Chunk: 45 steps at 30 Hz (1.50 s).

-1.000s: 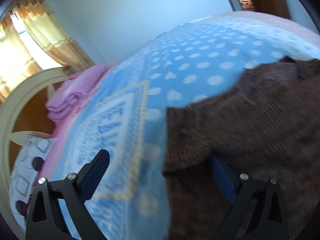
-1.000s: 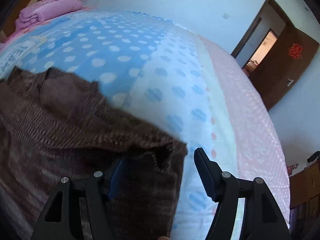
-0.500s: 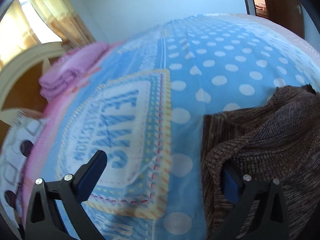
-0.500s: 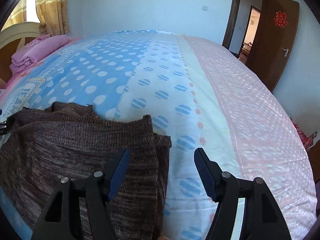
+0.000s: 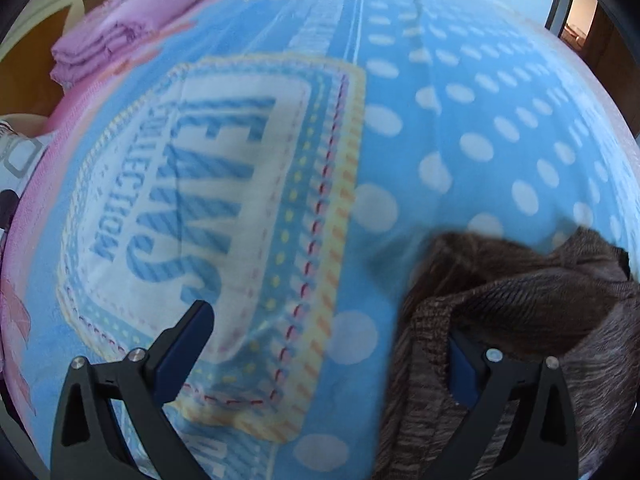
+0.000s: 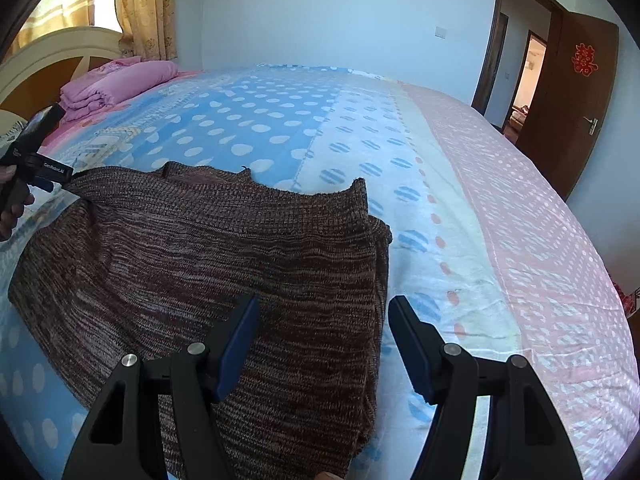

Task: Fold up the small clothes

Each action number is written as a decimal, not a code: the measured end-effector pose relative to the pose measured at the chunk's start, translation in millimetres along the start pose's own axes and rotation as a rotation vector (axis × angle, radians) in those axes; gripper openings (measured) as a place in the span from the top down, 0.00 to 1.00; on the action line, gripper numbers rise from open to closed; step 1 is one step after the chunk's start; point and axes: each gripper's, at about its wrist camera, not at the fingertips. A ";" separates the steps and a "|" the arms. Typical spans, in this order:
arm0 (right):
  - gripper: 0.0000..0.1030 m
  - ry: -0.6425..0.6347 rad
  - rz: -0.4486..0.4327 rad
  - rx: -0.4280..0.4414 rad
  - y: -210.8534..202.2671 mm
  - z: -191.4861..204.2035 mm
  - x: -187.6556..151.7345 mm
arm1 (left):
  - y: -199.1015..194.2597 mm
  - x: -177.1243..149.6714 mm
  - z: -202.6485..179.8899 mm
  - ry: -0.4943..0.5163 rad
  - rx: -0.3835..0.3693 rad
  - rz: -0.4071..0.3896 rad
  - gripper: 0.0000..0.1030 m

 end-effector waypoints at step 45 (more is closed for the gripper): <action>0.92 0.196 0.182 0.241 -22.4 -31.3 -83.8 | -52.1 -174.7 -5.4 0.149 -0.319 -0.258 0.88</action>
Point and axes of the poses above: each gripper's, at about its wrist camera, not at the fingertips, and y roughly the way its jaws point, z to its left, x to its top, and after that the axes turned 12 degrees about -x, right-handed
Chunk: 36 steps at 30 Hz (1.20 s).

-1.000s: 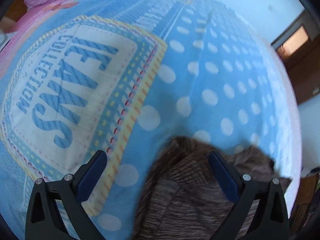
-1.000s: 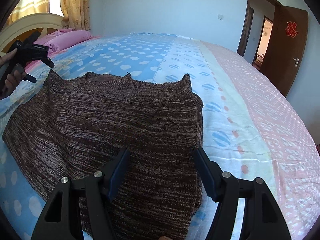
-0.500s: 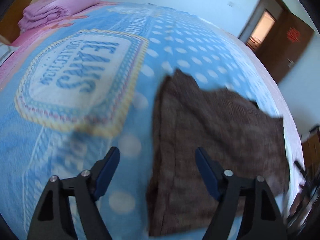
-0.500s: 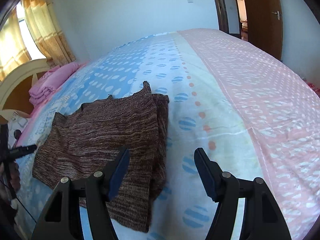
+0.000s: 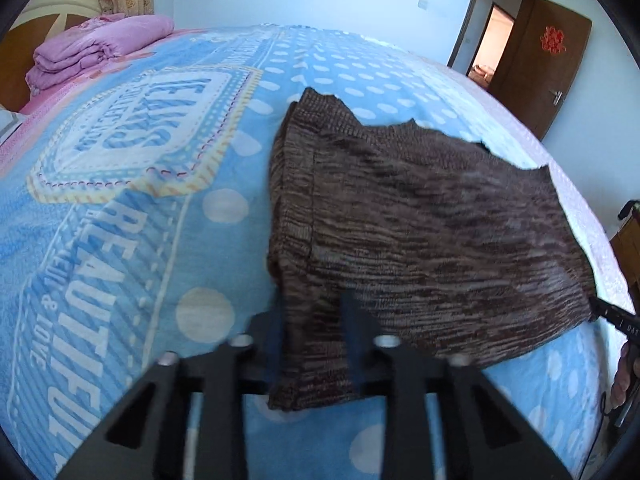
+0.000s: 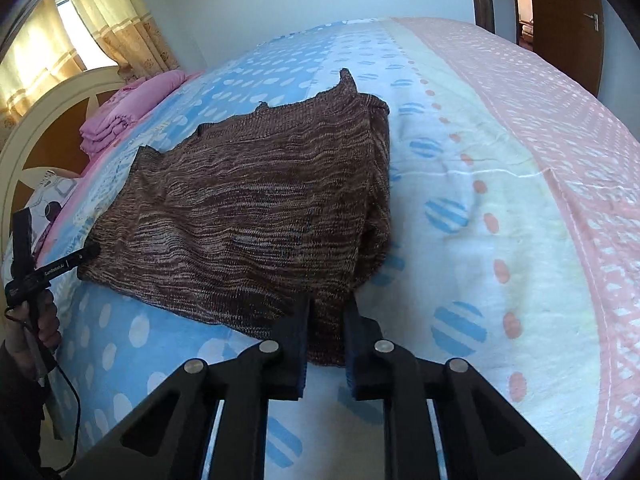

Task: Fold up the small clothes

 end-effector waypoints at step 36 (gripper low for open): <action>0.68 -0.324 0.090 0.278 37.3 183.4 23.3 | -27.9 -34.8 -1.1 0.112 0.185 -0.017 0.54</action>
Point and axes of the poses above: each gripper's, at about its wrist camera, not at the fingertips, and y roughly the way its jaws point, z to its left, x to its top, and after that the axes turned 12 degrees about -x, right-handed
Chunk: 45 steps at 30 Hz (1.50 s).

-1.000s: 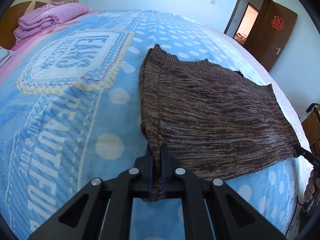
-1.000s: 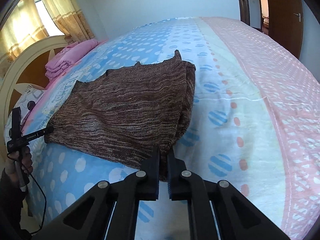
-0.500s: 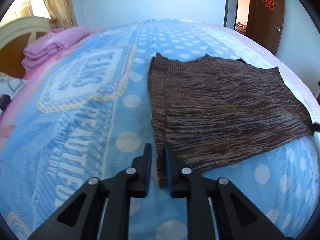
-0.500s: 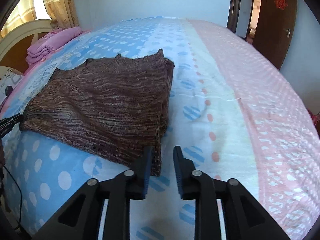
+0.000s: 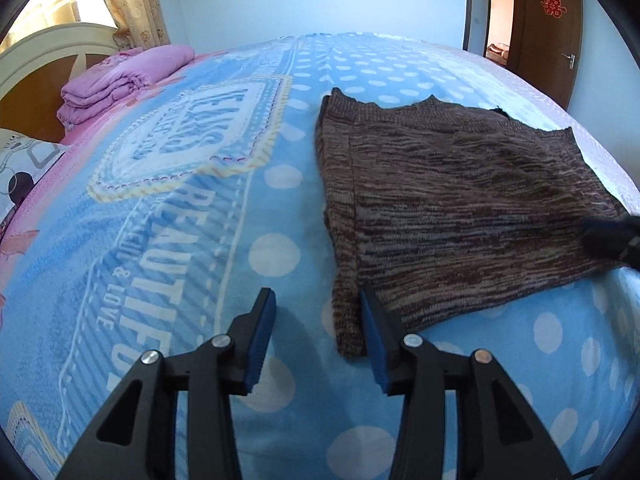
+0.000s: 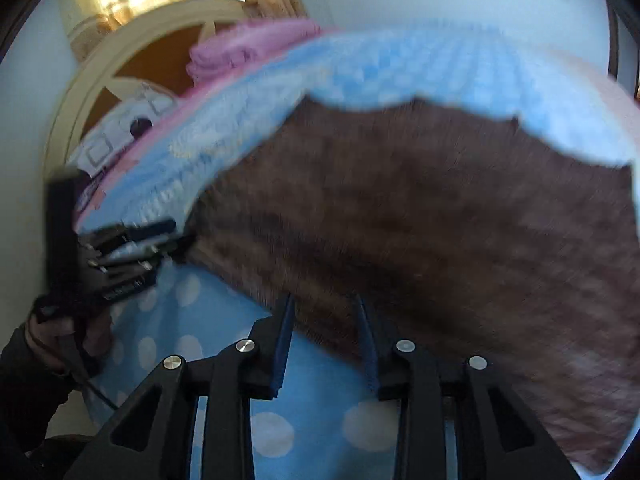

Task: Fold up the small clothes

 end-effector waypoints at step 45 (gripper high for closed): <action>0.42 -0.405 -0.163 -0.278 8.9 124.0 -18.4 | -25.7 5.9 69.9 -0.094 0.116 -0.054 0.05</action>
Point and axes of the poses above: each gripper's, at about its wrist camera, not at the fingertips, and y roughly the way its jaws point, z to its left, x to its top, and after that the axes turned 12 degrees about -x, right-handed
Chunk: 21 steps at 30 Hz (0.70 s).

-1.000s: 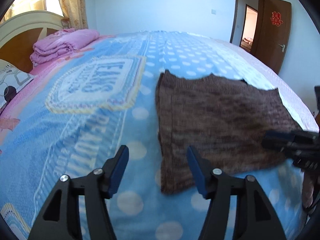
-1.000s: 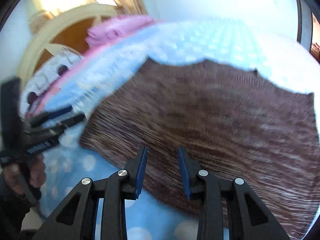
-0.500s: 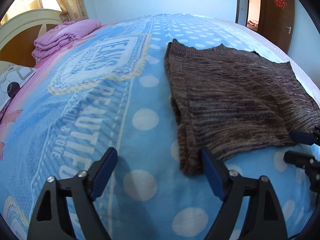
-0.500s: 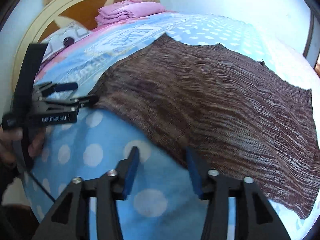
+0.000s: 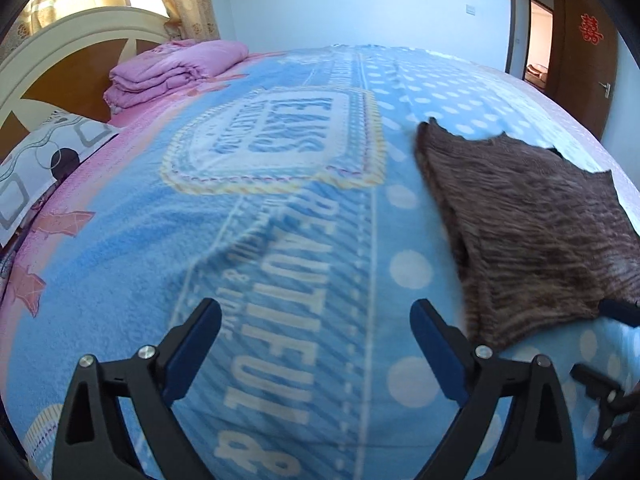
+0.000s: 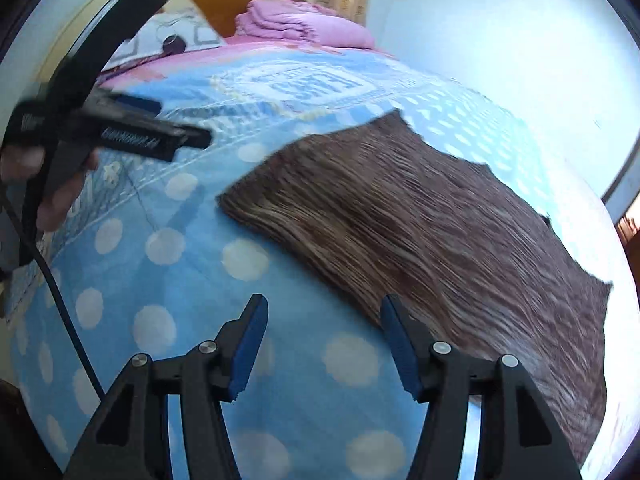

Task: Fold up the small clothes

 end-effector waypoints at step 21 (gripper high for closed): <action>0.42 -0.064 -0.066 -0.120 30.1 43.4 42.7 | 35.9 48.3 -10.8 0.109 0.027 0.019 0.05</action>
Point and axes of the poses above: each gripper's, at about its wrist camera, not at the fingertips, and y roughly the way its jaws point, z to its left, x to its top, and after that the axes turned 12 degrees about -x, right-handed
